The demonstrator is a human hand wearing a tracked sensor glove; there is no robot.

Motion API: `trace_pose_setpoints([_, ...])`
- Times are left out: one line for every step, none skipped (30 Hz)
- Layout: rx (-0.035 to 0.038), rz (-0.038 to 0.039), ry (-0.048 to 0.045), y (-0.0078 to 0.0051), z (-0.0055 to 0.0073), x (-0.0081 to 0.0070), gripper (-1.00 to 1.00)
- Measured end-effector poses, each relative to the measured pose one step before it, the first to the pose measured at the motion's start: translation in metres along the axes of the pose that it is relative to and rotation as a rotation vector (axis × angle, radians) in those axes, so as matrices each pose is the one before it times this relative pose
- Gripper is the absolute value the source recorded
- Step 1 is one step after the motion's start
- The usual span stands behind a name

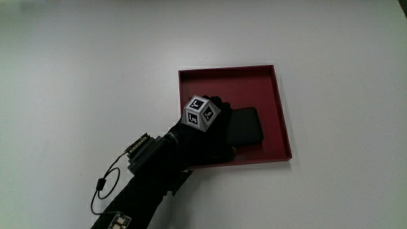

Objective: Pick battery from plate

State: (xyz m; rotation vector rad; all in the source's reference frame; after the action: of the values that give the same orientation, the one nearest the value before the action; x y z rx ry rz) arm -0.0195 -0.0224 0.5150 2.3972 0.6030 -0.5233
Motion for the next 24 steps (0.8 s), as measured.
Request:
trace_pose_setpoints([-0.00568,-0.00221,-0.00478,-0.00028,-0.00015,-0.00035,1.0])
trace_pose_setpoints([0.00866,-0.0081,0.00688,-0.00089,0.00047,-0.00008,1.0])
trace_pose_setpoints([0.00446,-0.00873,0.00166,-0.00116,0.00178,0.00038,1.0])
trace_pose_setpoints([-0.00154,-0.00144,-0.00357,-0.00123,0.00271,0.00027,1.0])
trace_pose_setpoints([0.00074,-0.00223,-0.00478,0.00062,-0.00025,-0.00189,1.0])
trace_pose_setpoints([0.00433,0.0044,0.00108,-0.00062,0.00178,-0.00012,1.0])
trace_pose_setpoints([-0.0001,-0.00365,-0.0019,-0.00078,0.00272,0.00034,1.0])
trace_pose_setpoints([0.00409,-0.01104,0.00362,-0.00177,0.00408,0.00096,1.0])
trace_pose_setpoints([0.01189,-0.00364,0.00751,-0.00271,0.0051,0.00164,1.0])
trace_pose_setpoints([0.00043,-0.00728,-0.00821,-0.00208,0.00518,0.00165,1.0])
trace_pose_setpoints([0.00858,-0.01007,0.01096,-0.00294,0.00627,0.00312,1.0])
trace_pose_setpoints([0.01664,-0.01525,-0.00407,-0.00224,0.00368,0.00104,1.0])
trace_pose_setpoints([0.00768,-0.00796,0.00864,-0.00335,0.00702,0.00359,1.0])
trace_pose_setpoints([0.01254,-0.02305,0.0099,-0.00279,0.00544,0.00247,1.0])
trace_pose_setpoints([0.00904,-0.01226,-0.00489,-0.00277,0.00367,0.00054,1.0])
trace_pose_setpoints([0.01159,-0.00458,0.01444,-0.00408,0.00659,0.003,1.0])
trace_pose_setpoints([0.01896,-0.02963,-0.00585,-0.00166,0.00115,-0.00214,1.0])
trace_pose_setpoints([0.01391,-0.01975,0.01939,-0.0043,0.00791,0.00228,1.0])
trace_pose_setpoints([0.00137,-0.01115,0.02269,-0.00413,0.00713,0.00193,1.0])
trace_pose_setpoints([0.01878,-0.0038,-0.00505,-0.00356,0.00355,-0.00105,1.0])
trace_pose_setpoints([-0.00932,0.02548,0.00778,-0.00633,0.01235,0.00408,1.0])
trace_pose_setpoints([0.00616,-0.00763,0.01526,-0.00455,0.00565,-0.00016,1.0])
trace_pose_setpoints([0.01959,-0.01221,-0.00817,-0.00377,0.00147,-0.00409,1.0])
trace_pose_setpoints([-0.00516,0.00189,0.00417,-0.00422,0.00654,-0.00102,1.0])
